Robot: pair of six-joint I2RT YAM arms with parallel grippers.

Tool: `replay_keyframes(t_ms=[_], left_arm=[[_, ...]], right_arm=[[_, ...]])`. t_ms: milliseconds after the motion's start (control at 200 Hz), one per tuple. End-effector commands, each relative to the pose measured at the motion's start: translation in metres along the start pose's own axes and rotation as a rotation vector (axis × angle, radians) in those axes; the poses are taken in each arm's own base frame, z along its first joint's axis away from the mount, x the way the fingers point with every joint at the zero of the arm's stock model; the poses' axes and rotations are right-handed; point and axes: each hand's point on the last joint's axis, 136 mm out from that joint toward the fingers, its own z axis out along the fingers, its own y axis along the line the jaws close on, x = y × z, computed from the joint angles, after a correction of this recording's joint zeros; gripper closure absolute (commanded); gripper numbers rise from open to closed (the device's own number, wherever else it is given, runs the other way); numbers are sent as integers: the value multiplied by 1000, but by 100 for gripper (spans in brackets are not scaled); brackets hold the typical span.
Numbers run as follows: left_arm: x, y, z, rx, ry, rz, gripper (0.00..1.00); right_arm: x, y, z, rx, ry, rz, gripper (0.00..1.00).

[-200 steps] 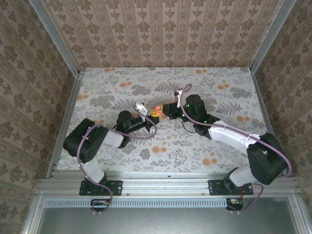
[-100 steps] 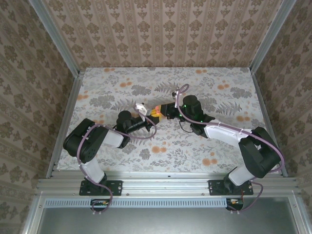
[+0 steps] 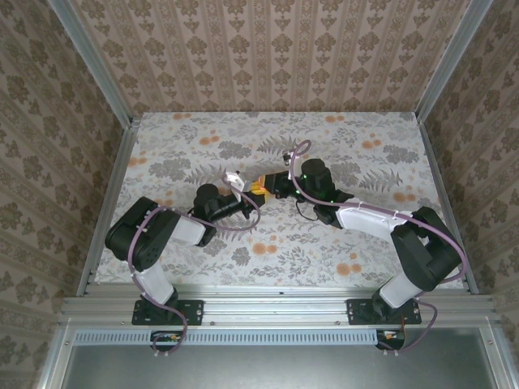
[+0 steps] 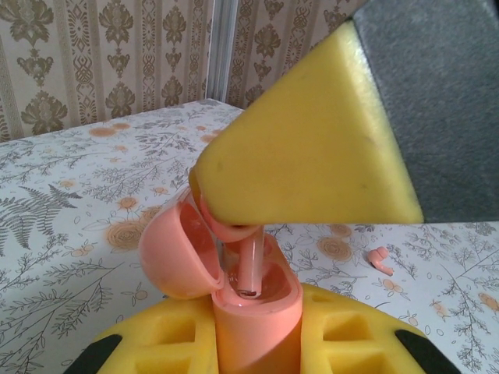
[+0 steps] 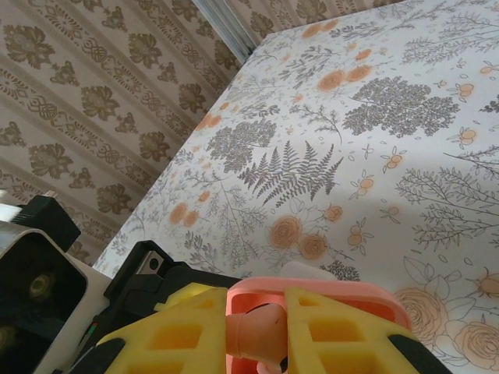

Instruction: Insert wireless bluetooth earbuds into charging case

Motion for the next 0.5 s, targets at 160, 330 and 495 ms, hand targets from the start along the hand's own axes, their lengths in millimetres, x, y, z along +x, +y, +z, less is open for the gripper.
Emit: replay_keyframes(t_ms=[160, 330, 495], left_arm=[[-33, -9, 2, 38, -82, 41, 90], [-35, -10, 1, 37, -85, 44, 90], [-35, -10, 1, 37, -84, 45, 90]], right_arm=[[3, 16, 9, -80, 26, -21, 79], [14, 11, 10, -63, 63, -32, 79], [16, 7, 7, -45, 71, -41, 73]])
